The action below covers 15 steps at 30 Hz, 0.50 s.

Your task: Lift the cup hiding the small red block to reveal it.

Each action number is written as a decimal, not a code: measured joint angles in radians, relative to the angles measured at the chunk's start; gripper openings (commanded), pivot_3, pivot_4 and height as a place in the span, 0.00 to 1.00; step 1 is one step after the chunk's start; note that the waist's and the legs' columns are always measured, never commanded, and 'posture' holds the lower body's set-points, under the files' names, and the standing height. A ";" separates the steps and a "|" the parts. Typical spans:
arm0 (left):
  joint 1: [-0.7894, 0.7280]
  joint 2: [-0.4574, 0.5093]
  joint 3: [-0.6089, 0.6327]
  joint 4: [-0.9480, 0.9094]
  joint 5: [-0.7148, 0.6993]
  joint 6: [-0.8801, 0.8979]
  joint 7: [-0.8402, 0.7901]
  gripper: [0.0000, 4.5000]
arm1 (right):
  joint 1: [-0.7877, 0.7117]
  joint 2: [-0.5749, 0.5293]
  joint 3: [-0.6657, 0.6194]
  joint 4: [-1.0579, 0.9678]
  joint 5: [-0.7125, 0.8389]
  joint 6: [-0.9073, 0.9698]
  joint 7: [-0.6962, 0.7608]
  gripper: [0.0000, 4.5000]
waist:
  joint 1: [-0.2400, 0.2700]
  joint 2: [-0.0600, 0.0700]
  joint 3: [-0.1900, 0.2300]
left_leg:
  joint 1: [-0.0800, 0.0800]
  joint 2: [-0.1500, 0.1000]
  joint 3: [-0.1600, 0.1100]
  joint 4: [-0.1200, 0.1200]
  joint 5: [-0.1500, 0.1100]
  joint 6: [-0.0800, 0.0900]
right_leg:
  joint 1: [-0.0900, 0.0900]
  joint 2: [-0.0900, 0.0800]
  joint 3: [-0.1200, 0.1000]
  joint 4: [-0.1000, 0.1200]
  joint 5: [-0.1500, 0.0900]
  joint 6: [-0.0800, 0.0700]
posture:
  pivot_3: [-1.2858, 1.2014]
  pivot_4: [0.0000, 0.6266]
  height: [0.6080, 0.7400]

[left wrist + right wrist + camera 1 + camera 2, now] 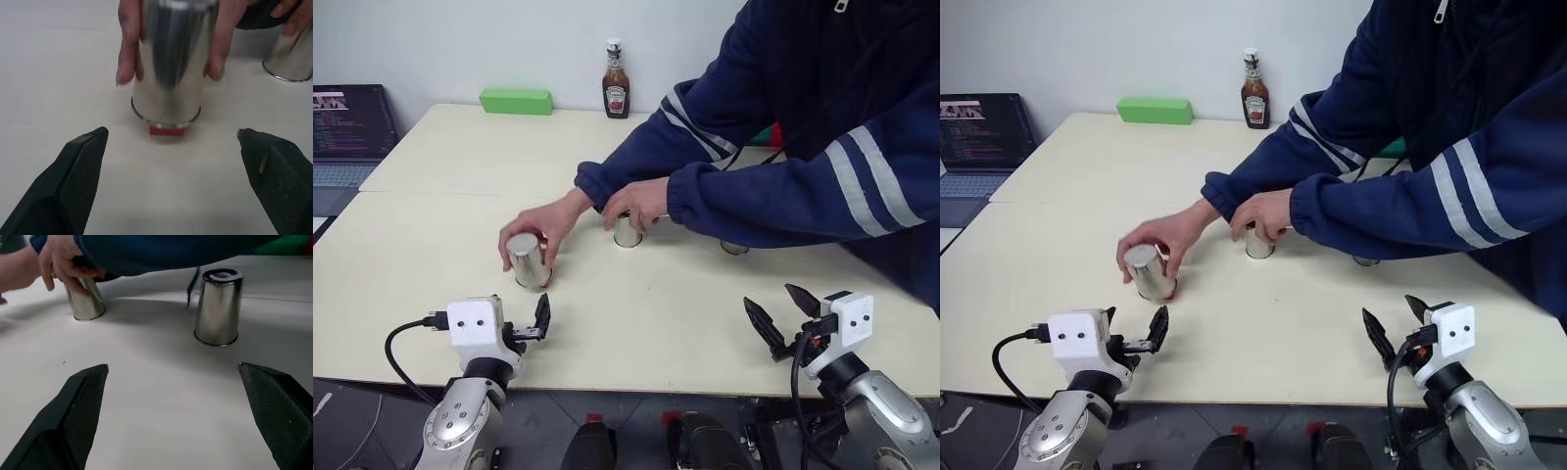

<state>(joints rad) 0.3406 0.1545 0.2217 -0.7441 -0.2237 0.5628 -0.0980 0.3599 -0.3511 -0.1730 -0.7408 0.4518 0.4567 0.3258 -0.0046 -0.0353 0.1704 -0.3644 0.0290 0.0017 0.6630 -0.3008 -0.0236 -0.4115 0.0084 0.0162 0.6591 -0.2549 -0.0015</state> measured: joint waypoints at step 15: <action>-0.010 0.007 0.000 0.000 0.000 0.001 -0.001 1.00 | -0.026 -0.002 0.010 -0.002 0.000 0.009 -0.008 1.00 | 0.000 0.000 0.000 | 0.000 0.000 0.000 0.000 0.000 0.000 | 0.000 0.000 0.000 0.000 0.000 0.000 | 0.52 0.24 1.00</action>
<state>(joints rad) 0.3303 0.1610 0.2217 -0.7440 -0.2236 0.5642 -0.0985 0.3343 -0.3529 -0.1634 -0.7424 0.4519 0.4662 0.3178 -0.0046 -0.0353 0.1704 -0.3643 0.0290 0.0018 0.6630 -0.3008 -0.0236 -0.4115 0.0084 0.0162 0.6592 -0.2547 -0.0013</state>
